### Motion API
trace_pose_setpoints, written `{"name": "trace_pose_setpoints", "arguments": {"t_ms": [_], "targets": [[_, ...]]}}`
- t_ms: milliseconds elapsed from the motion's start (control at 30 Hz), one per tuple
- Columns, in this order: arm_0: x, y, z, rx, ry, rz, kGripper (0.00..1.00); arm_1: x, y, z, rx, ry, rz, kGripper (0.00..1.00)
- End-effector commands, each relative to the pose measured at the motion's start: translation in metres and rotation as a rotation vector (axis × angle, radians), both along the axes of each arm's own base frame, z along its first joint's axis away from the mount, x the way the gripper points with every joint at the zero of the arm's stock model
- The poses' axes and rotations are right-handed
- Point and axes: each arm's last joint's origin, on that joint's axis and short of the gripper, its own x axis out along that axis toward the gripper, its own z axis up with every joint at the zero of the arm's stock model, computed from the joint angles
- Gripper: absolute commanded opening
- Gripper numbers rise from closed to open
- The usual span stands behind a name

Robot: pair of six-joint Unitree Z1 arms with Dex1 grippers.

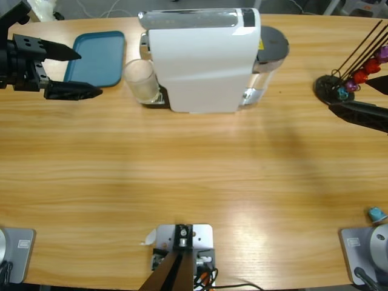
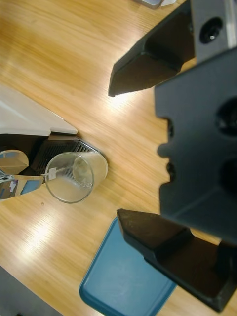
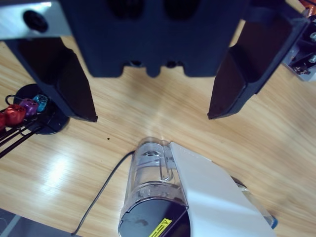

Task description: Pour coffee

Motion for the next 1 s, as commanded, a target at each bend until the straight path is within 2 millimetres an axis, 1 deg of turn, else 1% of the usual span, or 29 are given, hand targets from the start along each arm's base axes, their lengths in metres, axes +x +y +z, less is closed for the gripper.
{"name": "trace_pose_setpoints", "arguments": {"t_ms": [33,200,333,567,1000], "targets": [[-0.003,0.003,-0.010,0.002,0.031,0.004,1.000,0.004,0.003,-0.015,-0.056,0.039,-0.010,1.000],[-0.004,0.001,-0.011,-0.013,0.041,-0.023,1.000,0.004,0.002,-0.016,-0.056,0.040,-0.010,1.000],[0.003,-0.003,-0.020,0.002,0.064,-0.035,1.000,0.005,0.003,-0.017,-0.060,0.046,-0.010,1.000],[0.031,-0.014,-0.037,0.031,0.059,-0.041,1.000,0.006,0.004,-0.017,-0.061,0.048,-0.009,1.000],[0.069,-0.034,-0.063,0.044,0.064,-0.046,0.996,0.013,0.009,-0.021,-0.074,0.070,-0.012,1.000]]}}
